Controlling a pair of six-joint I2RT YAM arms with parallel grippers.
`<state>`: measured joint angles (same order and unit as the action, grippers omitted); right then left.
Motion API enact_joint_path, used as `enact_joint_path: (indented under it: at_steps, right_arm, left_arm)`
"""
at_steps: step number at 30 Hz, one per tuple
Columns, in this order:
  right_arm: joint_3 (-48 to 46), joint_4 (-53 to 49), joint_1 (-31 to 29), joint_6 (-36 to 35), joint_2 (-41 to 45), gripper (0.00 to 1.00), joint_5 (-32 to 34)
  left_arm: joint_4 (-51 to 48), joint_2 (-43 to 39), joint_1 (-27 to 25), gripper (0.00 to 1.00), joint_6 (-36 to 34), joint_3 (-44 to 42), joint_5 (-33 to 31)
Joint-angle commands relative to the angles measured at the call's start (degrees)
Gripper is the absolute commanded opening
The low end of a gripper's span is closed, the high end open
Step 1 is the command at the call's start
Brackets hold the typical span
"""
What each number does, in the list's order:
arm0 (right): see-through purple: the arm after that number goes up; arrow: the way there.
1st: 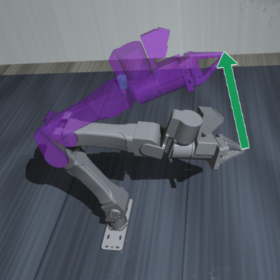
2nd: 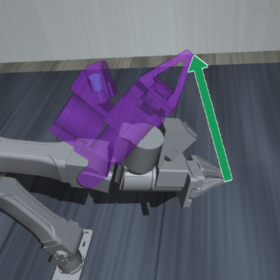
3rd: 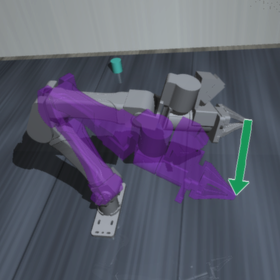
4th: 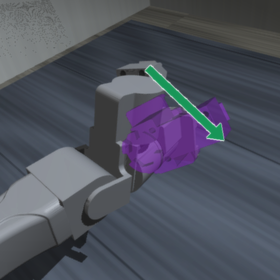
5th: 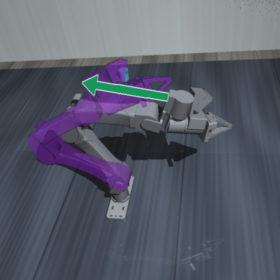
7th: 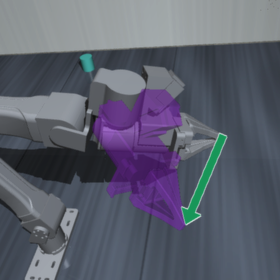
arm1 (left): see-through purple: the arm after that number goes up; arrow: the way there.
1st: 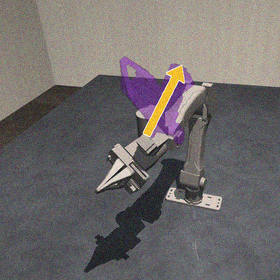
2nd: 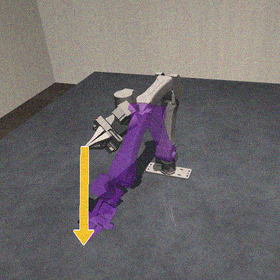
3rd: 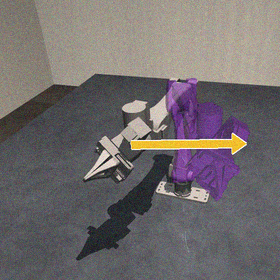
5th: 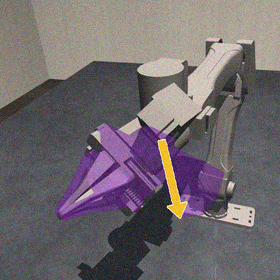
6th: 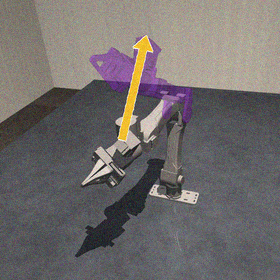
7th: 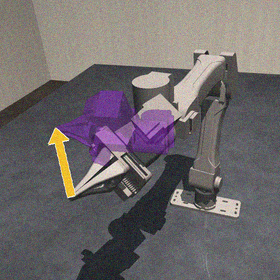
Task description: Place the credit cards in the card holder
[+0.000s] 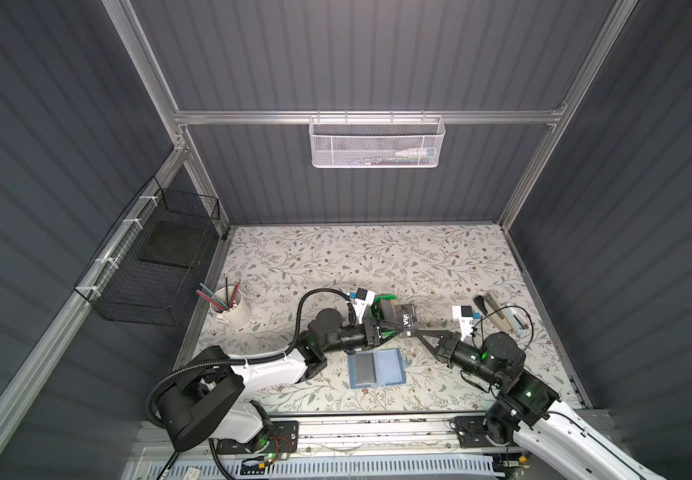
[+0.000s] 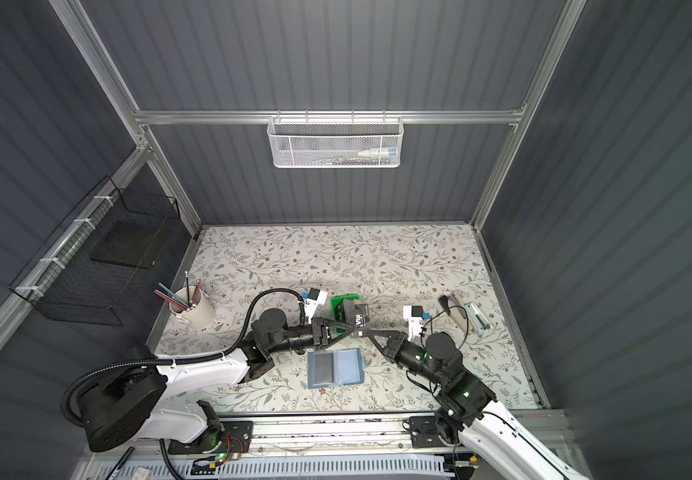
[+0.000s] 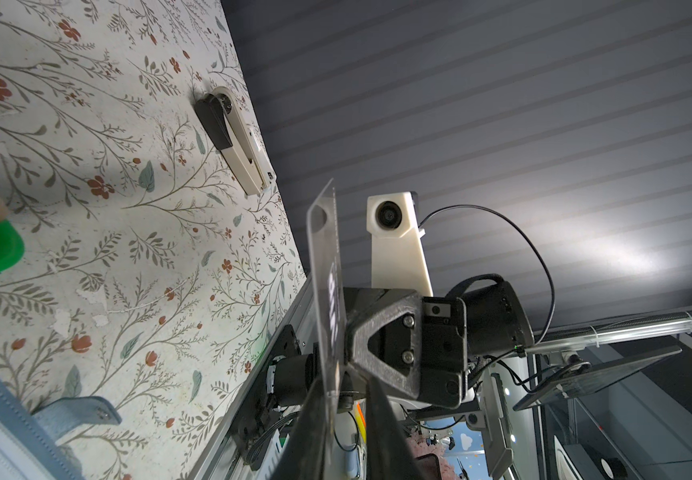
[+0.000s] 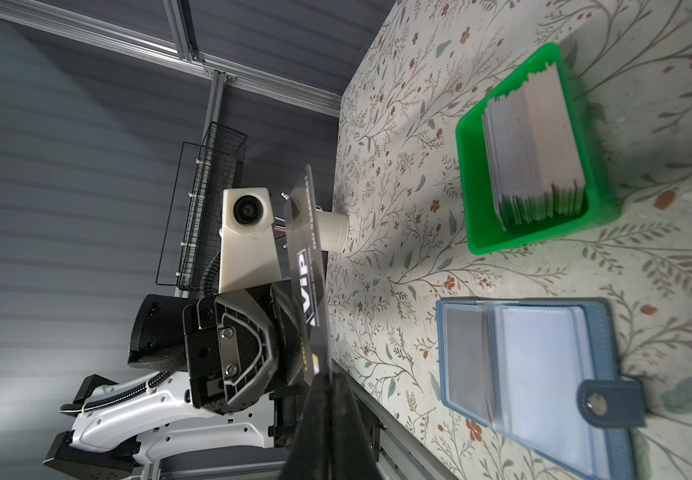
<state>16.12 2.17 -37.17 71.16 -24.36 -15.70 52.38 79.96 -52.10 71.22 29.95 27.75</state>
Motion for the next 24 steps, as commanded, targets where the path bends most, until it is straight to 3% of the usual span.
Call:
enact_joint_path:
  at_steps: [1, 21, 24]
  right_arm:
    - [-0.9, -0.5, 0.0, 0.5, 0.2, 0.0, 2.4]
    - [-1.7, -0.4, 0.0, 0.7, 0.0, 0.0, 2.0]
    - [-1.8, -0.8, 0.0, 0.7, 0.1, 0.05, 2.1]
  left_arm:
    - [3.1, 0.2, -0.7, 0.18, 0.1, 1.2, -0.8]
    - [2.3, 1.9, -0.9, 0.0, 0.7, 0.7, -3.4]
    - [2.8, 2.4, -0.9, 0.0, 1.0, 0.8, -3.4]
